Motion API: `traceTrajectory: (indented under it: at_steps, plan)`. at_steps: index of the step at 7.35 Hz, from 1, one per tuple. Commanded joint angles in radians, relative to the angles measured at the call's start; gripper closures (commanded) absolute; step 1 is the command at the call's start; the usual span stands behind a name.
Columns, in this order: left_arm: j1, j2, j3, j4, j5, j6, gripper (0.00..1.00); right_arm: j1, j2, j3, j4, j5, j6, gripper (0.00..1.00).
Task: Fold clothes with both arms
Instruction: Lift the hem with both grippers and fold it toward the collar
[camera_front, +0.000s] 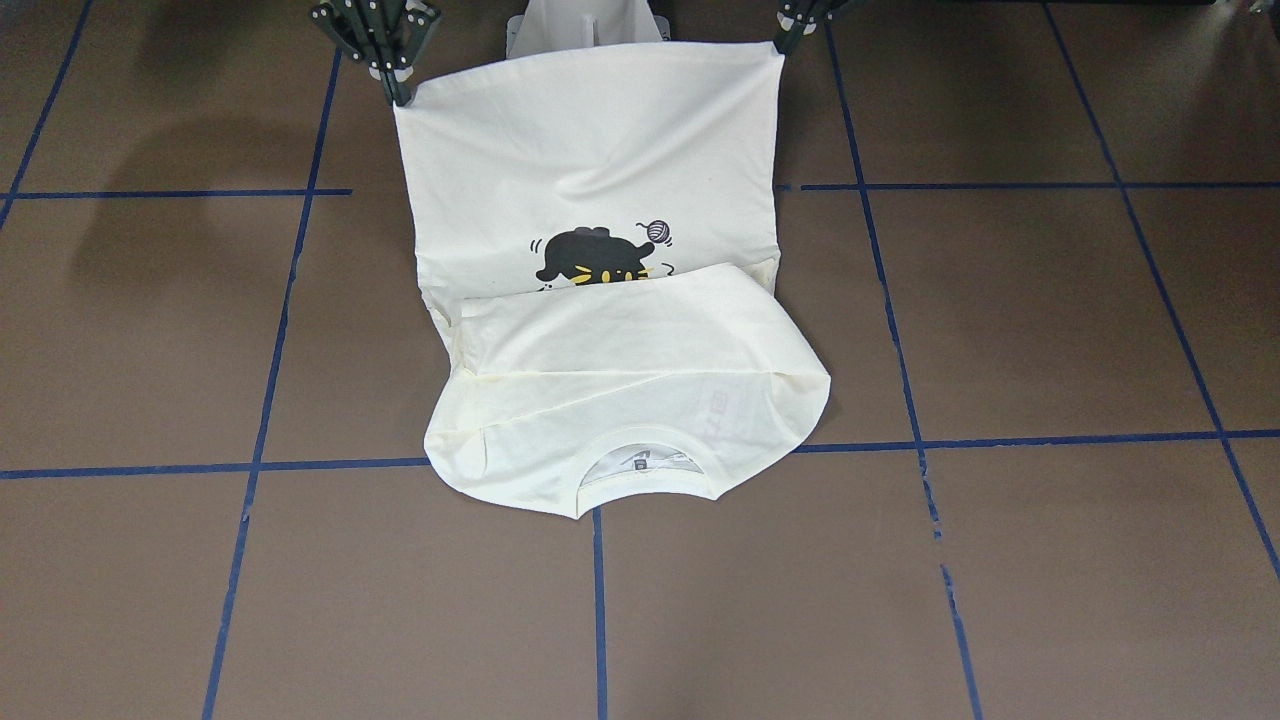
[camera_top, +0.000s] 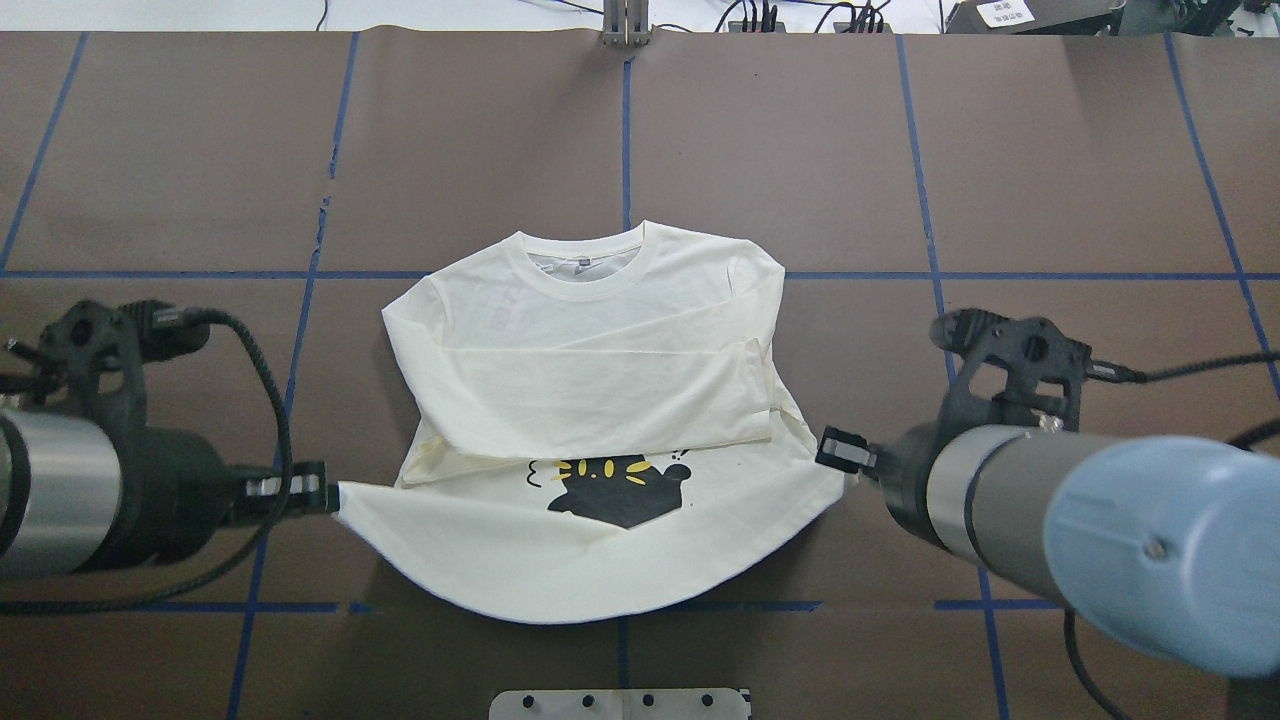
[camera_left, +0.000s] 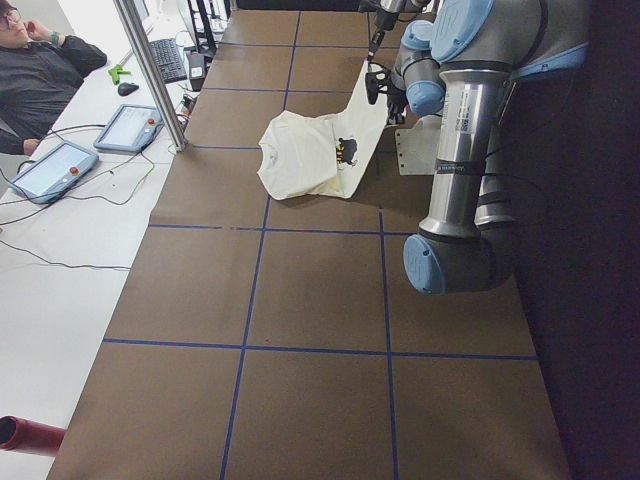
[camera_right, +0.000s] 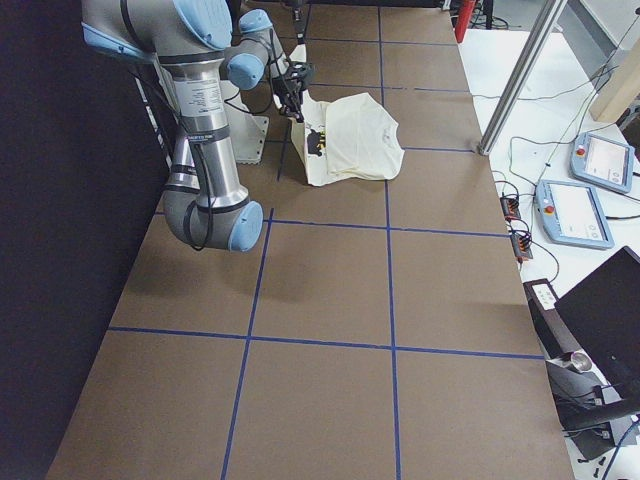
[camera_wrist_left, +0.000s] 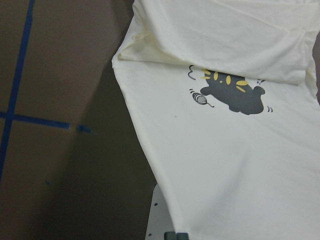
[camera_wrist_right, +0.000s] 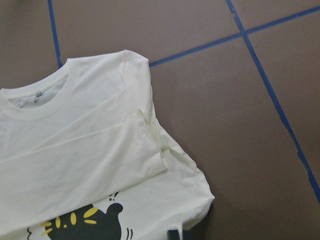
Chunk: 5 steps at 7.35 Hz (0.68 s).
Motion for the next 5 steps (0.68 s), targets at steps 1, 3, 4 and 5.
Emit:
traceTrajectory:
  at_steps: [1, 3, 4, 5]
  plan:
    - [-0.197, -0.107, 0.233, -0.005, -0.042, 0.191, 1.00, 0.219, 0.091, -0.266, 0.114, 0.102, -0.137, 1.00]
    - [-0.275, -0.190, 0.434, -0.038, -0.040, 0.298, 1.00, 0.278, 0.121, -0.567, 0.447, 0.111, -0.154, 1.00]
    - [-0.288, -0.195, 0.546, -0.137, -0.035, 0.301, 1.00, 0.286, 0.153, -0.685, 0.515, 0.110, -0.168, 1.00]
    - [-0.288, -0.195, 0.668, -0.255, -0.013, 0.303, 1.00, 0.286, 0.171, -0.775, 0.553, 0.108, -0.177, 1.00]
